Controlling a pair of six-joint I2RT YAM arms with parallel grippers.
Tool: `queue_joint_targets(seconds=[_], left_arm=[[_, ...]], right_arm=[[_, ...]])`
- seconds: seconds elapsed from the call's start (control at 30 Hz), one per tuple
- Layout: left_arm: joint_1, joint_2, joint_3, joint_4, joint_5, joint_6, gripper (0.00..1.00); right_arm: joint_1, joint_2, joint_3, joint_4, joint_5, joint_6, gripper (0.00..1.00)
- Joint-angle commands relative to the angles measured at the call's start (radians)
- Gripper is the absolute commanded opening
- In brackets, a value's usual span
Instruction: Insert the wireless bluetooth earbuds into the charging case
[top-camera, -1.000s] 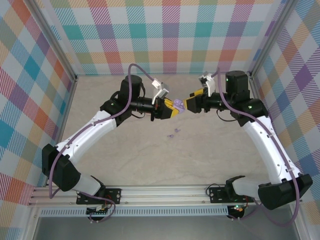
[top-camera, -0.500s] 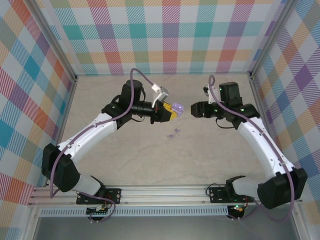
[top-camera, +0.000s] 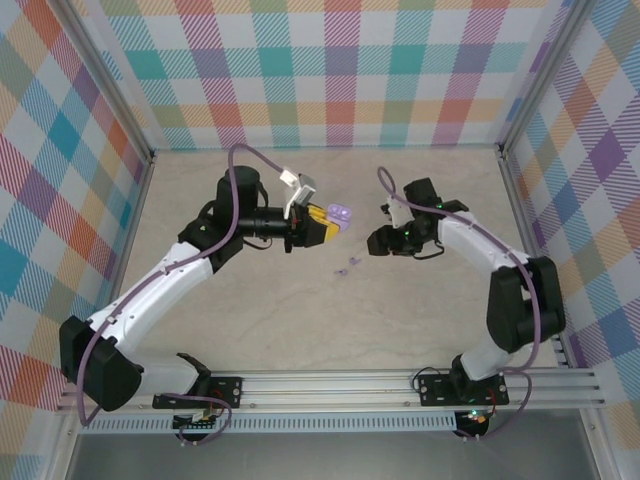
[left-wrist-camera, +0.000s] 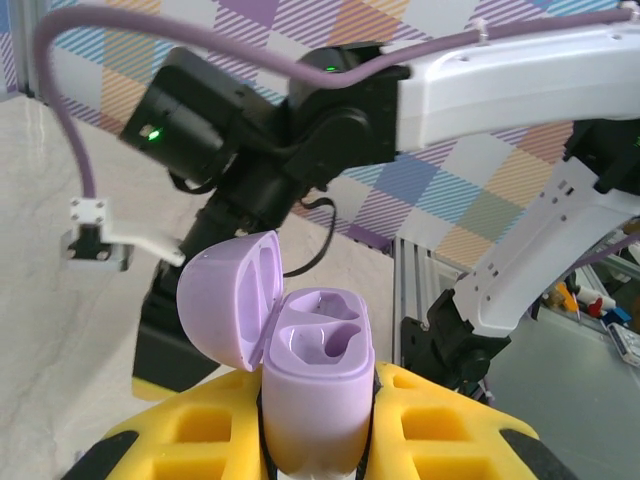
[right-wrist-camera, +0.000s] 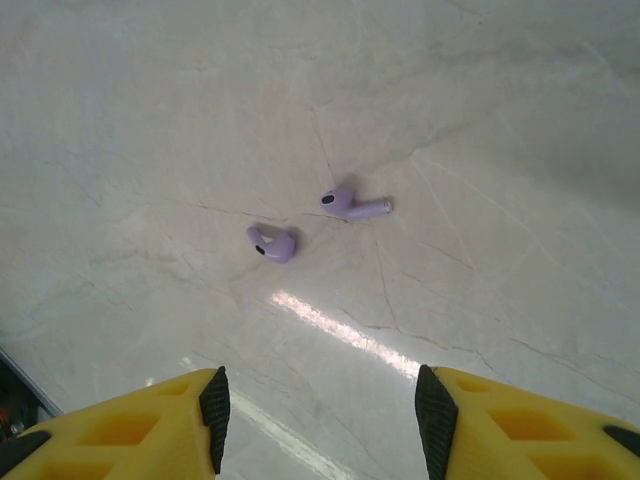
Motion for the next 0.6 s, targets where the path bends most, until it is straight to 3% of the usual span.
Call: queue_joint_targets(seconds=[0.0, 0.57], left_arm=[[0.008, -0.033, -0.024, 0.005, -0.012, -0.026, 0.11], [0.009, -0.124, -0.081, 0.004, -0.036, -0.046, 0.11]], right_arm=[[0.03, 0.067, 0.07, -0.039, -0.005, -0.1, 0.54], [0.152, 0.335, 0.302, -0.147, 0.134, -0.306, 0.54]])
